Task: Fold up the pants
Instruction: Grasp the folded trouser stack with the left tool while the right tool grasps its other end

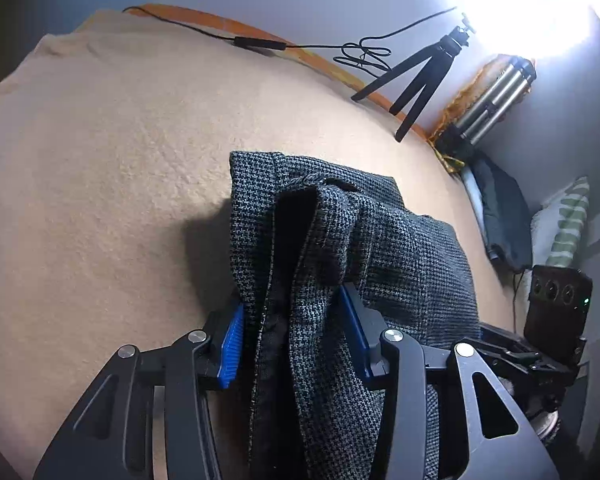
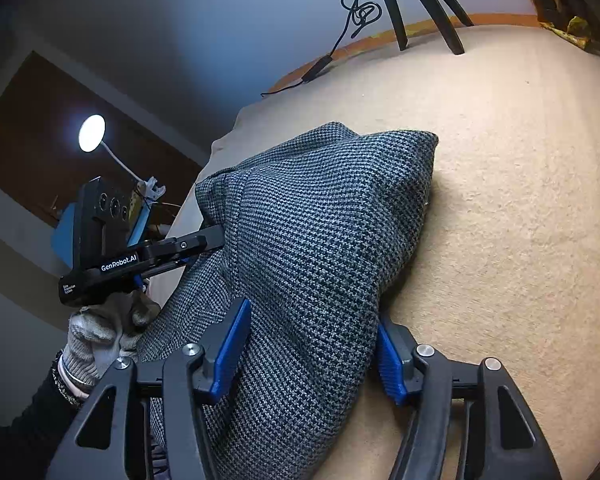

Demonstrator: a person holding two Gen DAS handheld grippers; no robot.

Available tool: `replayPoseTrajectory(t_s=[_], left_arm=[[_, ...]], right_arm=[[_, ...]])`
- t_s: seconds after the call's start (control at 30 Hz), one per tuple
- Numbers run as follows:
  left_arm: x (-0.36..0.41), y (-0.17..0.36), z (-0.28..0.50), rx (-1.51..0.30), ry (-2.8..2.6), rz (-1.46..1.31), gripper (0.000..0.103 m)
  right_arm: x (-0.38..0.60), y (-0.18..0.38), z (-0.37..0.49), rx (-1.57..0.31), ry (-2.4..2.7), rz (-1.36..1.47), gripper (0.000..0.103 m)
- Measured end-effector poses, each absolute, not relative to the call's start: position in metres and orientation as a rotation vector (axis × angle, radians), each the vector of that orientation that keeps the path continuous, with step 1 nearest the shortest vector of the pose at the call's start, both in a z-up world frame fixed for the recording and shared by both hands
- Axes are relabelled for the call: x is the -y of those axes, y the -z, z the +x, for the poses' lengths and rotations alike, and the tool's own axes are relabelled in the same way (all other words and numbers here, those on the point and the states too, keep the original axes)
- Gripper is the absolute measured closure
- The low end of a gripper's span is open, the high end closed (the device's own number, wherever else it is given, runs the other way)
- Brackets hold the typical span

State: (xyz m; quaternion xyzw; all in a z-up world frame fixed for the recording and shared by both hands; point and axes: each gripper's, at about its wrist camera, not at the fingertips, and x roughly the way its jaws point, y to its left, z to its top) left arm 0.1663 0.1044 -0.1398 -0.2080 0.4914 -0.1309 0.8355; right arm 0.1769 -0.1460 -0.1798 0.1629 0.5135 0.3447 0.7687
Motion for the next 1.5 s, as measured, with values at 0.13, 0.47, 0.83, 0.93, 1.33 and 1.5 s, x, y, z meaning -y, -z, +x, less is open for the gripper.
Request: replayPoseTrajectory(t_s=[0.13, 0.47, 0.83, 0.93, 1.33, 1.5], left_arm=[[-0.107, 0.142, 0.168, -1.031, 0.257, -0.453, 0.044], [-0.102, 0.145, 0.171, -1.031, 0.308, -0.47, 0.065], [-0.098, 0.144, 0.17, -1.008, 0.298, -0.445, 0.061], [-0.101, 0.148, 0.172, -1.008, 0.305, -0.484, 0.057], [-0.096, 0.137, 0.167, -0.962, 0.307, -0.467, 0.08], [-0.096, 0.122, 0.158, -0.911, 0.312, -0.452, 0.087]], right_arm=[[0.148, 0.18, 0.176, -1.113, -0.753, 0.362, 0.041], [0.145, 0.178, 0.167, -1.094, -0.748, 0.322, 0.047], [0.146, 0.177, 0.171, -1.107, -0.768, 0.351, 0.039], [0.146, 0.178, 0.173, -1.109, -0.766, 0.362, 0.04], [0.131, 0.161, 0.167, -1.074, -0.713, 0.279, 0.087], [0.128, 0.142, 0.159, -1.019, -0.718, 0.222, 0.09]])
